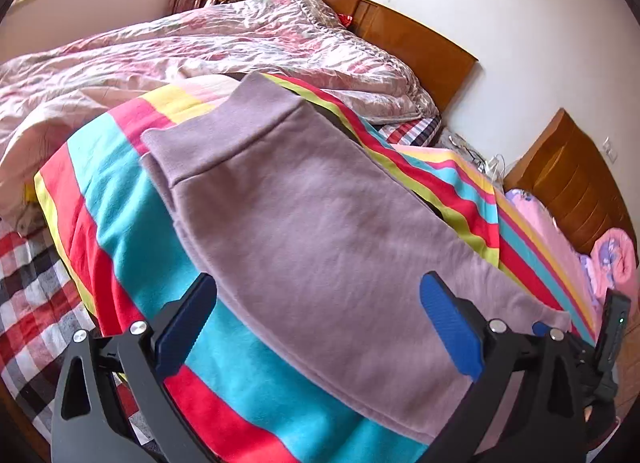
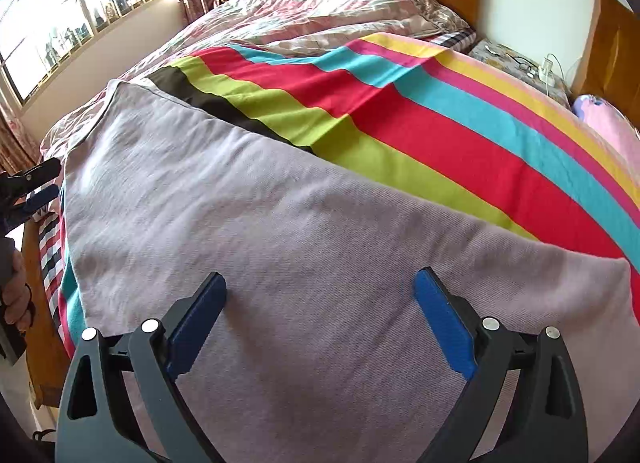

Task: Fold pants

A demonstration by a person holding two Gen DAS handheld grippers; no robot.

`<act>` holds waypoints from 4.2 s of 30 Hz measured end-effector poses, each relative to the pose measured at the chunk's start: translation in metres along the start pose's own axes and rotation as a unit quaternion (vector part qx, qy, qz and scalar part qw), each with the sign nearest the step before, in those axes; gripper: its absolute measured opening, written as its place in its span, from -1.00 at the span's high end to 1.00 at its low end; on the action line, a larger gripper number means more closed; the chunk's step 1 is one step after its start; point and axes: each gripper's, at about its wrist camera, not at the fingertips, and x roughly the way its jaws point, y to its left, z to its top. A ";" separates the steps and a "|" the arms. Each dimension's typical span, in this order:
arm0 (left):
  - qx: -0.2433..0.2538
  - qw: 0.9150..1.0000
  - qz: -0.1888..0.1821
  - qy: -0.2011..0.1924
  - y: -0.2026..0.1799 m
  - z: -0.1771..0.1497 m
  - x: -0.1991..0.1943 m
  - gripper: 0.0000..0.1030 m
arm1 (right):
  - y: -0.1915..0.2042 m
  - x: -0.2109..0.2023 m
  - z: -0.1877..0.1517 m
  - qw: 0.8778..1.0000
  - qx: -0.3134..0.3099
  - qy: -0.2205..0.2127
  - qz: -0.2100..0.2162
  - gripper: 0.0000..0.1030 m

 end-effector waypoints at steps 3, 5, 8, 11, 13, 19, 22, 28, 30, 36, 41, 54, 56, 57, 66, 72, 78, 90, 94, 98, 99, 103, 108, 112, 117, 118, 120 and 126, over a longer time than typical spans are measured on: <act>-0.064 0.996 -0.053 0.010 0.040 0.008 0.005 -0.94 | -0.007 -0.003 -0.002 1.000 0.008 -0.002 -0.001 -0.78; -0.097 0.993 -0.067 0.016 0.053 0.011 0.012 -0.85 | -0.007 -0.002 -0.004 1.000 0.003 -0.003 -0.008 -0.78; -0.107 0.993 -0.054 0.022 0.057 0.011 0.024 -0.68 | -0.003 0.000 -0.006 1.000 -0.010 -0.008 -0.024 -0.79; -0.101 0.994 -0.049 0.013 0.057 0.013 0.029 -0.62 | -0.002 0.001 -0.007 0.999 -0.016 -0.010 -0.029 -0.81; -0.097 0.994 -0.043 0.003 0.057 0.019 0.034 -0.60 | -0.003 0.001 -0.007 0.999 -0.015 -0.012 -0.027 -0.81; -0.119 0.991 -0.051 -0.027 0.072 0.036 0.045 0.55 | -0.002 0.001 -0.010 0.999 -0.020 -0.024 -0.025 -0.86; -0.147 0.986 -0.077 -0.031 0.079 0.038 0.043 0.67 | 0.000 0.002 -0.011 0.999 -0.026 -0.020 -0.031 -0.88; -0.016 0.994 -0.041 -0.097 -0.012 0.057 -0.020 0.72 | 0.005 0.004 -0.012 0.998 -0.043 -0.016 -0.044 -0.88; 0.049 0.990 -0.051 -0.122 -0.065 0.059 -0.046 0.72 | 0.002 -0.005 -0.017 0.998 -0.043 -0.016 -0.034 -0.87; 0.256 0.945 -0.143 -0.144 -0.236 -0.006 -0.103 0.69 | -0.075 -0.086 -0.049 0.990 0.089 -0.101 -0.032 -0.87; 0.428 0.879 -0.202 -0.058 -0.342 -0.135 -0.075 0.65 | -0.180 -0.176 -0.106 0.947 0.247 -0.172 -0.110 -0.87; 0.564 0.804 -0.185 -0.031 -0.336 -0.212 -0.045 -0.86 | -0.161 -0.199 -0.176 0.955 0.239 -0.154 -0.088 -0.80; 0.528 0.832 -0.166 -0.047 -0.319 -0.180 -0.047 -0.94 | -0.139 -0.191 -0.176 0.961 0.223 -0.156 -0.049 -0.57; 0.510 0.846 -0.148 -0.050 -0.308 -0.168 -0.043 -0.94 | -0.128 -0.189 -0.176 0.963 0.214 -0.160 -0.029 -0.48; 0.421 0.907 0.005 0.003 -0.229 -0.122 0.023 -0.94 | -0.071 -0.159 -0.182 0.978 0.176 -0.092 0.070 -0.06; 0.399 0.917 -0.015 0.029 -0.210 -0.118 0.041 -0.96 | -0.071 -0.179 -0.177 0.977 0.186 -0.104 0.029 0.00; 0.392 0.919 -0.021 0.034 -0.209 -0.125 0.036 -0.97 | -0.052 -0.176 -0.170 0.982 0.164 -0.080 0.053 0.01; 0.380 0.923 -0.036 0.038 -0.207 -0.123 0.035 -0.97 | -0.069 -0.140 -0.150 0.977 0.196 -0.074 0.035 0.57; 0.380 0.924 -0.037 0.024 -0.206 -0.122 0.027 -0.97 | -0.060 -0.148 -0.144 0.980 0.176 -0.090 0.005 0.84; 0.391 0.919 -0.043 0.003 -0.209 -0.118 0.010 -0.97 | -0.059 -0.171 -0.148 0.979 0.178 -0.103 -0.010 0.85; 0.395 0.918 -0.044 0.003 -0.211 -0.118 0.009 -0.97 | -0.064 -0.167 -0.153 0.978 0.185 -0.092 -0.009 0.85; 0.411 0.911 -0.022 0.024 -0.212 -0.127 0.026 -0.97 | -0.079 -0.136 -0.172 0.973 0.224 -0.048 0.011 0.84; 0.398 0.916 -0.029 0.033 -0.207 -0.125 0.029 -0.97 | -0.077 -0.154 -0.168 0.977 0.206 -0.057 0.000 0.37; 0.398 0.916 -0.026 0.030 -0.209 -0.127 0.030 -0.97 | -0.086 -0.169 -0.169 0.974 0.213 -0.077 0.001 -0.55; 0.399 0.916 -0.025 0.026 -0.209 -0.127 0.027 -0.97 | -0.099 -0.139 -0.170 0.973 0.226 -0.039 0.020 -0.27; 0.399 0.917 -0.024 0.021 -0.208 -0.127 0.025 -0.97 | -0.098 -0.138 -0.169 0.974 0.223 -0.045 0.021 -0.27; 0.397 0.917 -0.024 0.011 -0.207 -0.125 0.020 -0.97 | -0.095 -0.135 -0.165 0.974 0.219 -0.037 0.041 -0.12; 0.382 0.924 -0.012 -0.023 -0.192 -0.109 -0.006 -0.97 | -0.096 -0.134 -0.162 0.970 0.229 -0.041 0.068 0.73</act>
